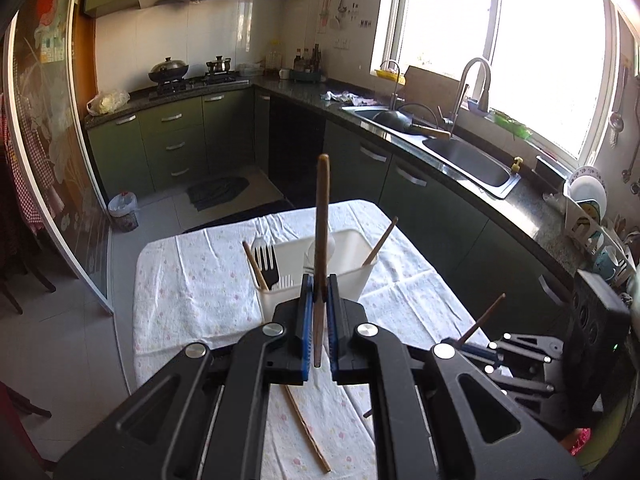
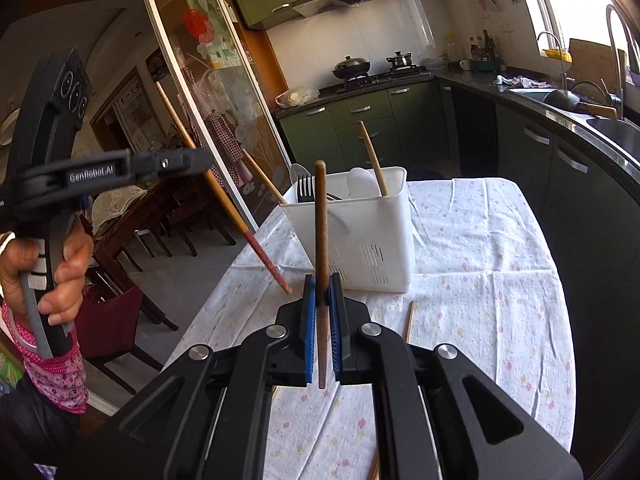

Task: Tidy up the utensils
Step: 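Lift both chopsticks to the white holder and open both tools to drop them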

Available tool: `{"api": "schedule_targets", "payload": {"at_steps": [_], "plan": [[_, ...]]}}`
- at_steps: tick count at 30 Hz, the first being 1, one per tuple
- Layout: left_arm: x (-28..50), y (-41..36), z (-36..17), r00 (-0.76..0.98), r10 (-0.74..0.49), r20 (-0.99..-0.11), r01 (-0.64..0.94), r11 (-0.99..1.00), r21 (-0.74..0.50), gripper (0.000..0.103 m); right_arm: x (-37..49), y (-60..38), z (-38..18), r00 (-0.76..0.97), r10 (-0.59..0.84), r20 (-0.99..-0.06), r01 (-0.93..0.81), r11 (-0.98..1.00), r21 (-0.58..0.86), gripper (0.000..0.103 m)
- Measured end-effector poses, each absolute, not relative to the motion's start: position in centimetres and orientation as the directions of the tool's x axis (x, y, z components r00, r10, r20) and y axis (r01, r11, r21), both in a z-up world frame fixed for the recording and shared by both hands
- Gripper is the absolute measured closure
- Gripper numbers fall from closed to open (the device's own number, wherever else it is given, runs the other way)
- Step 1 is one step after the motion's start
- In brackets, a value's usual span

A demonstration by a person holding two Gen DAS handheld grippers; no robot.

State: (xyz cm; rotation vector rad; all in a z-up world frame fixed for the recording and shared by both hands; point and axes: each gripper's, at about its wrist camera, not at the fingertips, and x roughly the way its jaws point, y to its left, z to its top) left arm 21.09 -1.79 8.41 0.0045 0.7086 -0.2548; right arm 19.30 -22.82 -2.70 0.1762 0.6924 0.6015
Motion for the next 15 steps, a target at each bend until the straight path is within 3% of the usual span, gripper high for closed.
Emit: {"api": "schedule_targets", "payload": {"at_steps": [9,15], "plan": [[23.3,-2.0,12.8,0.836,-0.159,-0.524,0.157,0.986,-0.049,0.097,19.3,-23.4,-3.0,0.609,0.575,-0.547,-0.454,0.818,0.354,0.096],[25.7,-2.2,11.2,0.826,-0.145,-0.545,0.134,0.989,-0.06,0.097,19.0,-23.7,-2.7,0.613,0.576,-0.541,-0.457,0.817,0.351,0.096]]}}
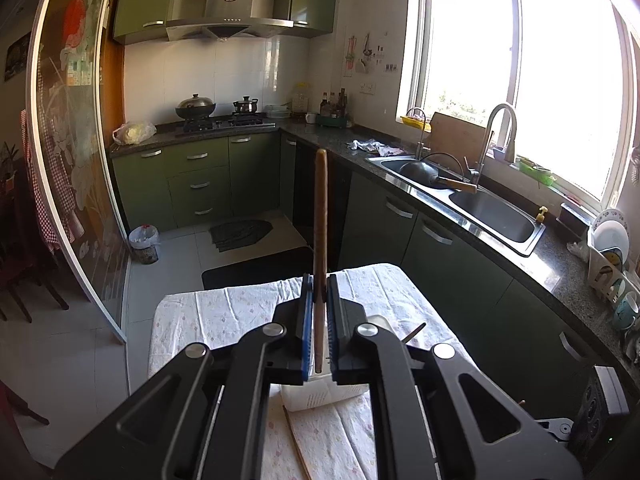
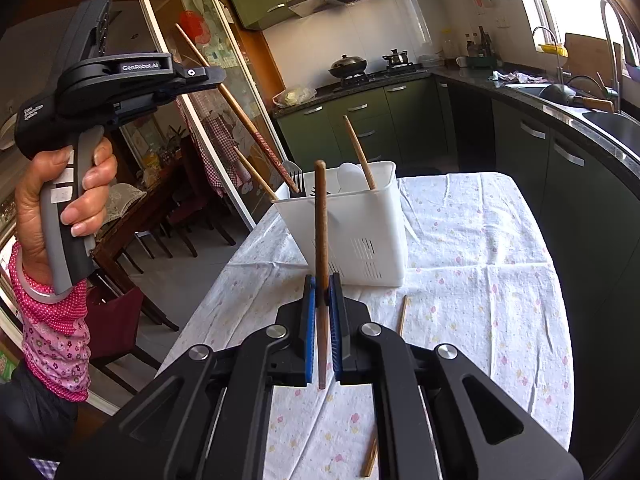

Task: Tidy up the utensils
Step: 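Lift both chopsticks to the white holder and open both tools to drop them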

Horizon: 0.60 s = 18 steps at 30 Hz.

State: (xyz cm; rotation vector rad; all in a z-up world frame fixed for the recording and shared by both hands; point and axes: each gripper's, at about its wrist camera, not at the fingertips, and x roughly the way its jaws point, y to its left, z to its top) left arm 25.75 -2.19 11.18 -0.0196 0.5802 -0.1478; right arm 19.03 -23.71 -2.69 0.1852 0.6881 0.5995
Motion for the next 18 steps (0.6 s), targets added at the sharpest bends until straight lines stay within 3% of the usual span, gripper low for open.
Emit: {"api": "schedule_targets", "payload": {"at_steps": [10,15,18], "plan": [[28.2,-2.1,5.6,0.75,-0.12,-0.65,0.13,0.991,-0.032,0.096,18.7,-23.6,2.5,0.687,0.565,-0.456,-0.481,0.825,0.298,0.096],[27.9,-1.9,5.0,0.741,-0.125,-0.66,0.139,0.99,-0.031,0.096,19.5,-22.6,5.9,0.735,0.546,-0.402,-0.481,0.838,0.257,0.096],[27.5,-1.8,5.3,0.747,-0.128,-0.652,0.145,0.989,-0.028,0.09,20.1,-22.1,7.7,0.767,0.528,-0.365,-0.472,0.85,0.235,0.096]]}}
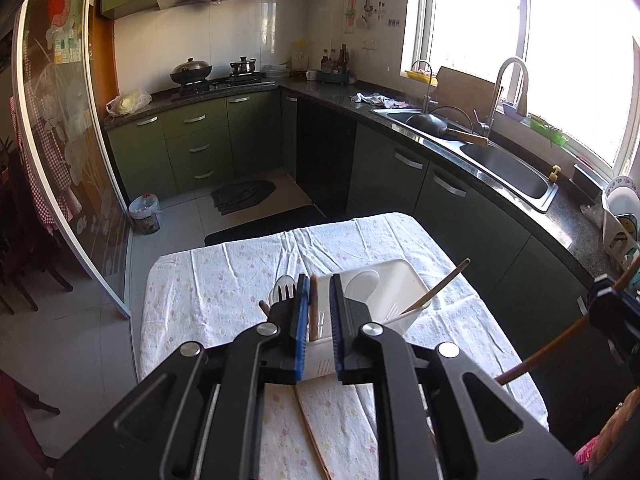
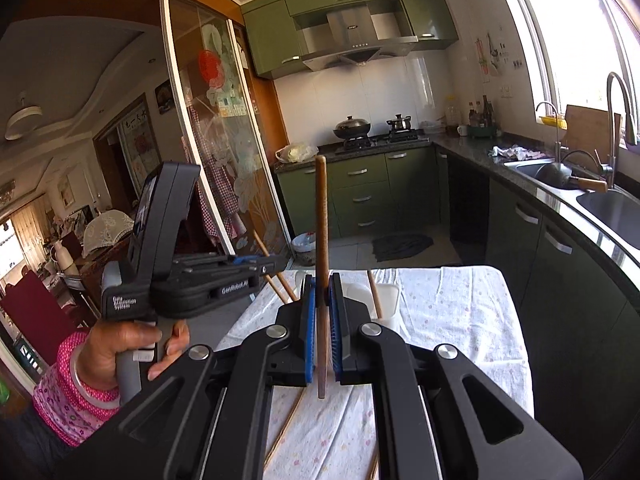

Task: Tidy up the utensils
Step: 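Lift both chopsticks to the white holder and open both tools to drop them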

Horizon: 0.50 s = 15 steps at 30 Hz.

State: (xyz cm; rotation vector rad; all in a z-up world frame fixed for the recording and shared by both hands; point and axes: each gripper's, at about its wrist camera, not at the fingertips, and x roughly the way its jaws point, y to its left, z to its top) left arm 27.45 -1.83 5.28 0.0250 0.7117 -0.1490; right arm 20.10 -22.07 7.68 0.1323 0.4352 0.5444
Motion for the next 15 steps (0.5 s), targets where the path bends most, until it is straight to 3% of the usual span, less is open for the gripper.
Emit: {"api": "schedule_targets", "payload": {"at_steps": [3,10,15], "plan": [[27.0,-1.9,5.5,0.752,-0.131,-0.646,0.152,0.988,-0.023,0.084,20.7,-21.4,9.1,0.795,0.507,-0.332,-0.463,0.862,0.208,0.096],[26.0,-1.7,5.4,0.746,-0.144,-0.651,0.166,0.986,-0.027,0.083,23.1,-20.3,11.3,0.868,0.434,-0.242,-0.402,0.899,0.172,0.096],[24.8,-1.7,4.7,0.728,-0.153,-0.669,0.182,0.983,-0.026,0.083,26.2,-18.7,10.3,0.883,0.393,-0.257,-0.368,0.919,0.141,0.096]]}}
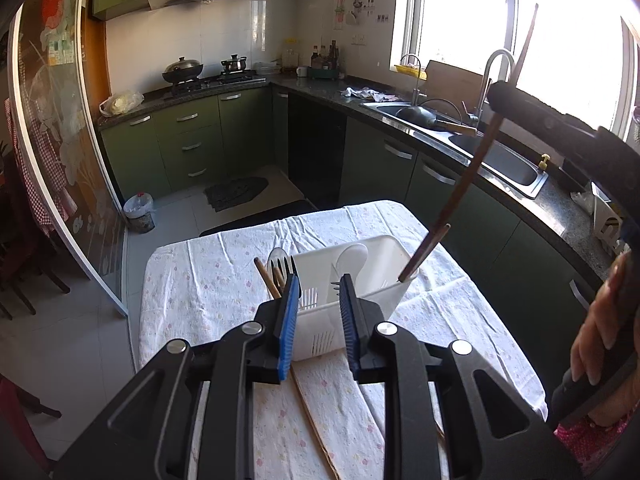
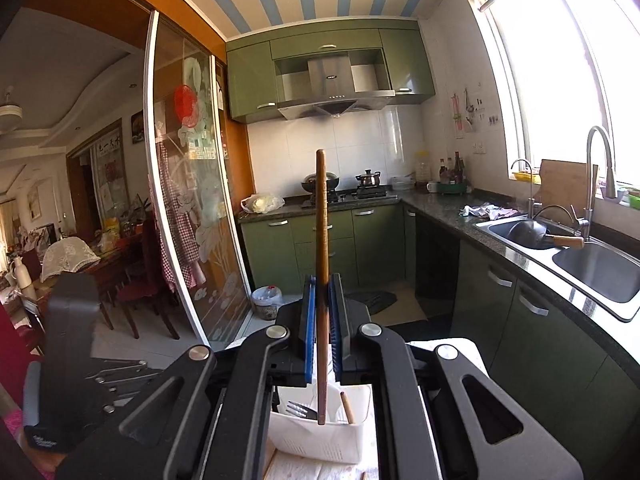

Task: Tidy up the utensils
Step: 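Lift both chopsticks to the white holder and open both tools to drop them, then grasp the last wooden chopstick with the left tool while the right tool grasps another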

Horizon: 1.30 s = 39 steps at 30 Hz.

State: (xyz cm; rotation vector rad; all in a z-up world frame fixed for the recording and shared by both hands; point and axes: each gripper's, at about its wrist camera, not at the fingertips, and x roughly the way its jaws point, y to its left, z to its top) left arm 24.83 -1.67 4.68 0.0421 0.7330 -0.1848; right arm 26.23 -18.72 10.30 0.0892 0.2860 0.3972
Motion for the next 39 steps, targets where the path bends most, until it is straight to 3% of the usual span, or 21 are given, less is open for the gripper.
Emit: {"api": "schedule_targets", "payload": {"at_steps": [9,13,22,26,34,39], "plan": [[23.4,-1.2,2.3,0.676,-0.156,-0.72,0.199,0.98,-0.025,0.081,30.6,-16.1,5.6,0.849,0.362,-0.385,-0.353,0.931,0.097,0.095],[23.1,-1.2,1.0,0.649,-0.153,-0.745,0.202,0.979,-0.025,0.081,30.5,-15.7,5.3,0.856,0.354,-0.376,-0.355,0.932,0.071,0.085],[23.0,-1.8,-4.5,0.53,-0.14,-0.837,0.213,0.977,-0.028,0.081,24.5,-18.5,5.9,0.851,0.406,-0.333,-0.402,0.912,0.085,0.085],[23.4,-1.5,-8.5,0.407,-0.159,-0.899,0.198,0.977,-0.083,0.081,20.7,-19.9,3.9,0.819,0.419,-0.392,-0.431,0.9,0.061,0.07],[25.6,-1.1,-15.1,0.185,-0.223,-0.957,0.091,0.974,-0.209,0.081,19.0,-23.3,-1.4,0.76,0.384,-0.524,-0.396,0.913,0.096,0.07],[26.9,-1.3,-15.1,0.218,-0.2,-0.955,0.039,0.98,-0.196,0.083,19.4,-24.4,-3.7,0.733,0.388,-0.559,-0.384,0.914,0.131,0.07]]}}
